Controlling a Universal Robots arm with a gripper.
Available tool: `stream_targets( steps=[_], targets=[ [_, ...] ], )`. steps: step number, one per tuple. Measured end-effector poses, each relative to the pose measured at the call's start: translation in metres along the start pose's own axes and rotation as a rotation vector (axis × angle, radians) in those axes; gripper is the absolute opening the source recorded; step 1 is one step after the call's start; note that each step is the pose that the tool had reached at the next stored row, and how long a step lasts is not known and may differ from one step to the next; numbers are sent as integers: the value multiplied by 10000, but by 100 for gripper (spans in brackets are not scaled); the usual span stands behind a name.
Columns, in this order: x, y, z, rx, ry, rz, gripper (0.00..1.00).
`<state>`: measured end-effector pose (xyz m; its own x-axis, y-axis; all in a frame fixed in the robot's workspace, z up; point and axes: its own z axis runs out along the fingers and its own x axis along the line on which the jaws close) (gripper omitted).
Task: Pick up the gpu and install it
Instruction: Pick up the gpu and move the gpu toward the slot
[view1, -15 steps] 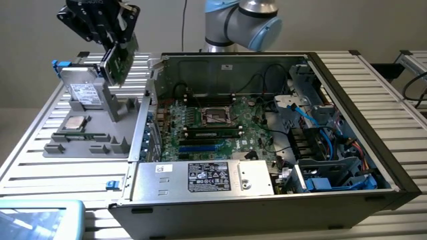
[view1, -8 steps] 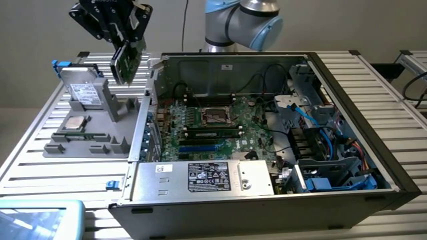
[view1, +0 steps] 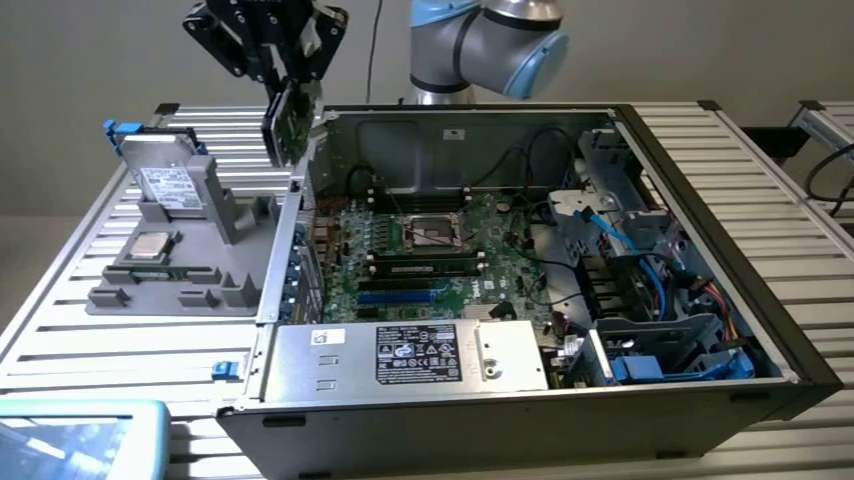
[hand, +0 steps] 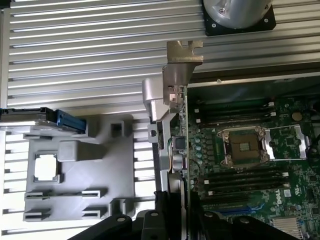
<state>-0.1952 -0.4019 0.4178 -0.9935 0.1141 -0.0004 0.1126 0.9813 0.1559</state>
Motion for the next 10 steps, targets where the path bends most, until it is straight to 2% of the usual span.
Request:
stream_targets(
  steps=[10],
  targets=[
    [-452,44,6,7,46,6,29]
  ],
)
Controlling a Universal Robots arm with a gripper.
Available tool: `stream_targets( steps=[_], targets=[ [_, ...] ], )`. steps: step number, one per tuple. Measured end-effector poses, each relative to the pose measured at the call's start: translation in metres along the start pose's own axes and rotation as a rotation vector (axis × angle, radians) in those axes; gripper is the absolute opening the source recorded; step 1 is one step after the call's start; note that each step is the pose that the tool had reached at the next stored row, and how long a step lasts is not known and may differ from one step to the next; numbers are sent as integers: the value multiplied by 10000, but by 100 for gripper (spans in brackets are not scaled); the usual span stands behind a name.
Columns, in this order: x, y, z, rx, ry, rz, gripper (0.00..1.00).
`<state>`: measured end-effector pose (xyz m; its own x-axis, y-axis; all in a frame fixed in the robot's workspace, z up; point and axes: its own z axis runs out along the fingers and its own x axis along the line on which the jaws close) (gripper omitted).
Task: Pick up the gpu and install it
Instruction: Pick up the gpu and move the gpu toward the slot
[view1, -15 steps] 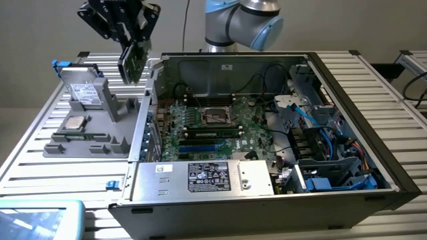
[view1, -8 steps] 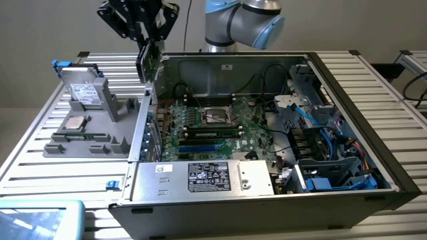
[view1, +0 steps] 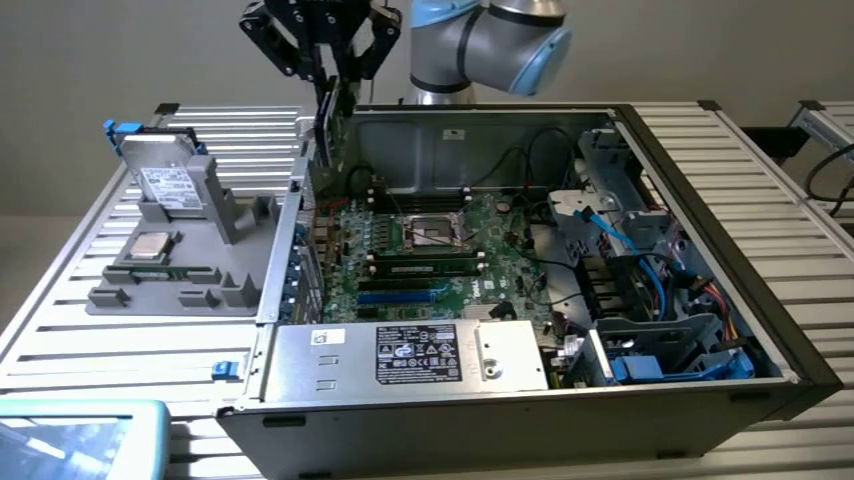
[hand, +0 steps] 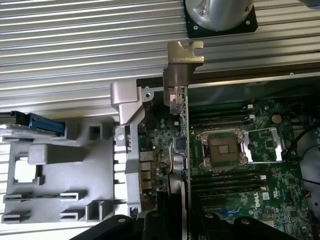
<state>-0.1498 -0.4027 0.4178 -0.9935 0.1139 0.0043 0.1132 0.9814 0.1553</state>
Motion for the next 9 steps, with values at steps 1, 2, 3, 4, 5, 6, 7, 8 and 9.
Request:
stream_targets(
  steps=[1,2,3,4,5,6,7,8,9],
  targets=[
    [-45,4,0,2,6,1,29],
    [-89,8,1,3,11,3,29],
    [-139,7,1,3,17,3,29],
    [-185,0,0,5,24,4,29],
    [-227,-11,-1,5,28,6,29],
    [-270,-26,0,6,32,6,29],
    [-312,-41,1,5,34,6,29],
    [-353,-58,2,6,37,6,29],
    [-393,-74,4,7,42,7,29]
  ],
)
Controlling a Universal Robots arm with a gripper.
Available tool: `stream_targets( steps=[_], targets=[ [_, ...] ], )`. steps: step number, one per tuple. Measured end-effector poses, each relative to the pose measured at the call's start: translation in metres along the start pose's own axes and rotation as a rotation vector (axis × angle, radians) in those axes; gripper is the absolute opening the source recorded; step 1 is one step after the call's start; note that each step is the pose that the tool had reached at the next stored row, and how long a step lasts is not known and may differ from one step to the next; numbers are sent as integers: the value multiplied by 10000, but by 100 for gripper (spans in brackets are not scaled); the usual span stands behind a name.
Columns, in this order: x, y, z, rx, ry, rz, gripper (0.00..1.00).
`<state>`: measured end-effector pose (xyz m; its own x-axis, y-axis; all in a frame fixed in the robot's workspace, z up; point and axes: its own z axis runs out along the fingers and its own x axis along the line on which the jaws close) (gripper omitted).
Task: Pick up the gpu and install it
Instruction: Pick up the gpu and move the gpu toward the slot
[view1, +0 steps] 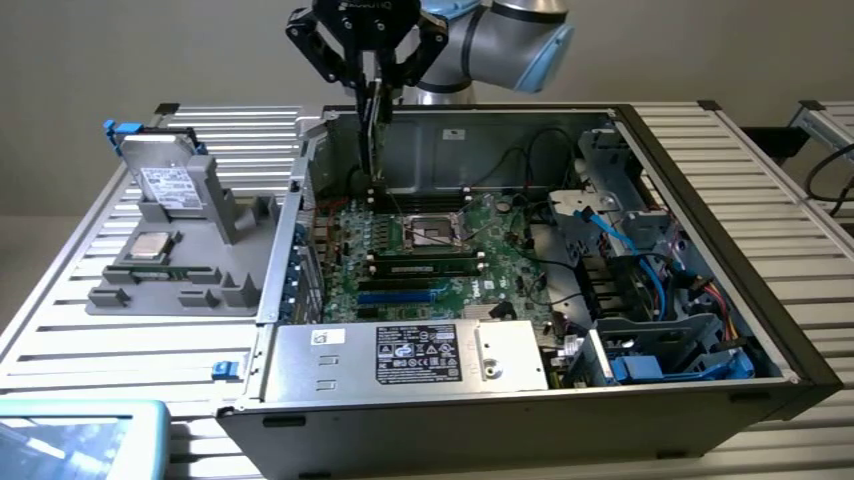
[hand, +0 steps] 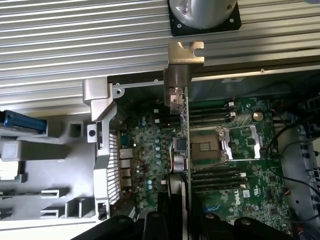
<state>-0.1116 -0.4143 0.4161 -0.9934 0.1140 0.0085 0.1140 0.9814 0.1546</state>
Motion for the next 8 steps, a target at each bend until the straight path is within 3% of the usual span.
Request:
stream_targets(
  steps=[8],
  targets=[
    [-322,-78,28,31,44,7,29]
  ],
)
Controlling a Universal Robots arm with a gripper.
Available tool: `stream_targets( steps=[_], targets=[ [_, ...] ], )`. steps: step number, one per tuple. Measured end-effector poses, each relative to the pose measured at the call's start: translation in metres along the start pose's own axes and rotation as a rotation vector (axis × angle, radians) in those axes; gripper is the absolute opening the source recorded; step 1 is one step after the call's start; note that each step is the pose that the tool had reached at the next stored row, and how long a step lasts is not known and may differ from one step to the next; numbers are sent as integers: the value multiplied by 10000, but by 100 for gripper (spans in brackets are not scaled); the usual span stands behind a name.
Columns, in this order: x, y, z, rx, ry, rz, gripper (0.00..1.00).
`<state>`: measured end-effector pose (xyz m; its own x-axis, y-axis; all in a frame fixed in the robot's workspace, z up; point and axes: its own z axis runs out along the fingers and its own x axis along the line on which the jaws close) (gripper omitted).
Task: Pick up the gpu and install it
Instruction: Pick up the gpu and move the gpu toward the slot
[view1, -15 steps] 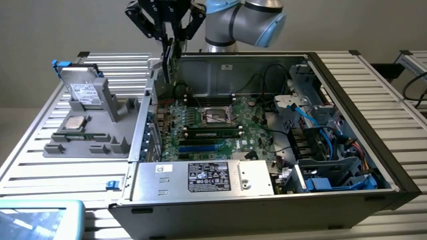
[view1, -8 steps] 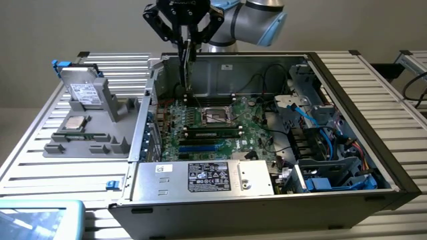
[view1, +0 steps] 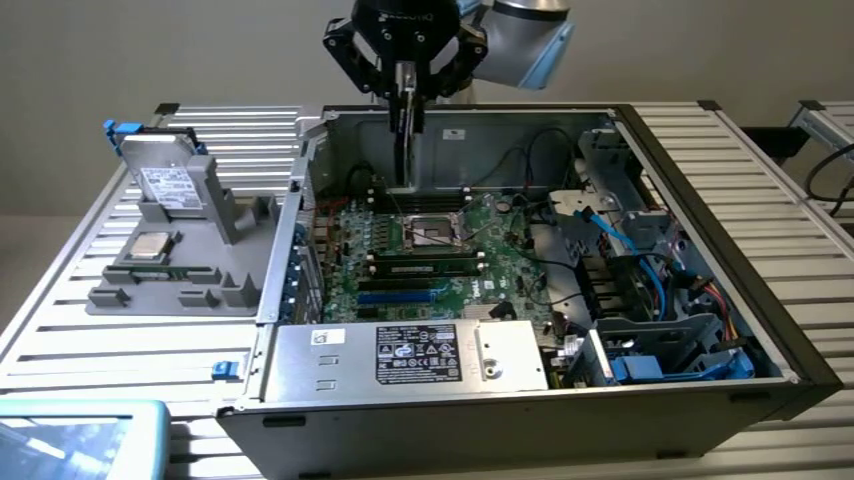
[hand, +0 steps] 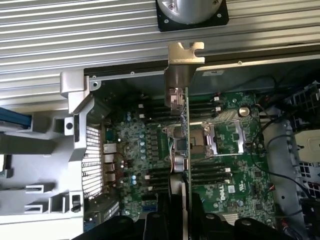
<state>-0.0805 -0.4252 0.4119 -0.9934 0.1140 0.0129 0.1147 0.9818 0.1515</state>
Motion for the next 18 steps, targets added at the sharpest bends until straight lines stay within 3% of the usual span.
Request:
stream_targets(
  steps=[8,13,18],
  targets=[
    [-356,-20,56,56,42,-4,29],
    [-485,-18,142,81,70,-189,29],
    [-590,-11,158,88,135,-336,29]
  ],
)
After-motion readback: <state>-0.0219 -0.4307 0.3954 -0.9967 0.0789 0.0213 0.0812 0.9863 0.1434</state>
